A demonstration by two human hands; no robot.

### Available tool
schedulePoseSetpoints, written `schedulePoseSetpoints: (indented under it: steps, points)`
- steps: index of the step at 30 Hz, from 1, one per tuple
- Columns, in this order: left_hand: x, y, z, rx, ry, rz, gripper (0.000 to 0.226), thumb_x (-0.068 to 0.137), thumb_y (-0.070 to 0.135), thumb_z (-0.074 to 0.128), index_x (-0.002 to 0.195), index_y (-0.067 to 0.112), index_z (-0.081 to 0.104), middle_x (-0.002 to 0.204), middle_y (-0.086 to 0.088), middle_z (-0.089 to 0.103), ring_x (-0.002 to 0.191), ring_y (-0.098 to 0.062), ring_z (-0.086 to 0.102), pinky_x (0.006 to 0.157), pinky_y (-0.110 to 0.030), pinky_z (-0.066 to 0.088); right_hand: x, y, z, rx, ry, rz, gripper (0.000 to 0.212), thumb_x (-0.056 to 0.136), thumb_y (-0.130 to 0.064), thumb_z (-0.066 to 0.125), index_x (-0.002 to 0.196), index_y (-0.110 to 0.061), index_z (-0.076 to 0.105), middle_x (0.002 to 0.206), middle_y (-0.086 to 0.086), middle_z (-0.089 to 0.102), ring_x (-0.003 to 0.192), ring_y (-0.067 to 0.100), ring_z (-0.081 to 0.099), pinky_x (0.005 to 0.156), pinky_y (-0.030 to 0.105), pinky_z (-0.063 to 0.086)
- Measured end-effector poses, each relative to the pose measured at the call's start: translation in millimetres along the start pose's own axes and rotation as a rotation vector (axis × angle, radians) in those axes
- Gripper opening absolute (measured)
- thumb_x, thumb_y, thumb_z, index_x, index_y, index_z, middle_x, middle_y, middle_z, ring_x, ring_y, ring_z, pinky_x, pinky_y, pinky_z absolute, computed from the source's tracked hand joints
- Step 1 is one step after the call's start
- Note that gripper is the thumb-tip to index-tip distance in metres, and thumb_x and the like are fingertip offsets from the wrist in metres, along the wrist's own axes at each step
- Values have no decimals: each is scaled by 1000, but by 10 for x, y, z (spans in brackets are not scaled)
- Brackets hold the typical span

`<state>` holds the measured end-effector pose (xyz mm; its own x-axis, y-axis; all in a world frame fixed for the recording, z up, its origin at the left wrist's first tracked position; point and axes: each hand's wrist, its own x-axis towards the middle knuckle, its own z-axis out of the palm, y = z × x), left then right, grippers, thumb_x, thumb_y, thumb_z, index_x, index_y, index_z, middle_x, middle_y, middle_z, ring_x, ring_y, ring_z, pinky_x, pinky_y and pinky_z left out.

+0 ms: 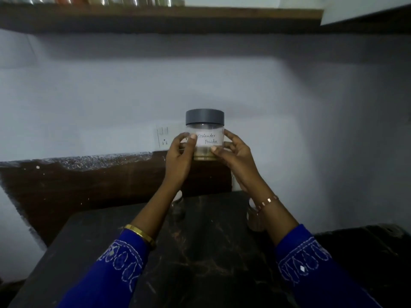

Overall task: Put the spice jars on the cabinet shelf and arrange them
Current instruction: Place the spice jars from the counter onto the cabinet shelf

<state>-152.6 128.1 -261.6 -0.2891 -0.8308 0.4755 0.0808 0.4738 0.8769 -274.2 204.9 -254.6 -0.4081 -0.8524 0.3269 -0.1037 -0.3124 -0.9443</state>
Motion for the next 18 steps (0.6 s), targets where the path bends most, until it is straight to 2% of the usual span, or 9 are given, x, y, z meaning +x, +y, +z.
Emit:
schedulePoseSetpoints:
  steps: [7, 11, 15, 17, 18]
  points:
    - [814, 890, -41, 20, 76, 235, 41, 94, 37, 45, 125, 11, 50, 121, -11, 60, 105, -22, 61, 84, -31, 55, 638, -942, 52, -66, 12, -261, 60, 85, -17, 64, 139, -16, 37, 133, 15, 52, 118, 28, 54, 98, 45, 49]
    - [1220, 1305, -79, 10, 58, 294, 69, 75, 61, 48, 124, 13, 54, 119, -8, 63, 104, -19, 62, 86, -32, 55, 964, -1386, 57, -40, 11, -341, 62, 85, -15, 64, 140, -13, 35, 128, 16, 55, 117, 29, 55, 98, 43, 49]
    - [1617, 1730, -109, 21, 71, 413, 64, 75, 58, 50, 117, 10, 59, 107, -7, 66, 94, -16, 63, 80, -29, 52, 1286, -1844, 62, 40, -39, -428, 55, 85, -5, 62, 135, -10, 40, 109, 11, 62, 96, 20, 62, 88, 31, 52]
    - [1810, 1945, -96, 100, 100, 497, 62, 77, 58, 48, 113, 9, 62, 104, -9, 67, 92, -17, 63, 77, -27, 51, 1453, -2025, 62, 44, -19, -463, 54, 86, -6, 62, 134, -11, 40, 105, 12, 64, 89, 17, 64, 84, 29, 53]
    - [1921, 2032, -85, 137, 113, 533, 63, 78, 60, 46, 112, 10, 63, 104, -8, 67, 93, -17, 64, 78, -28, 51, 1554, -2096, 59, 36, 2, -481, 53, 86, -8, 63, 134, -12, 41, 108, 14, 64, 91, 20, 65, 86, 31, 53]
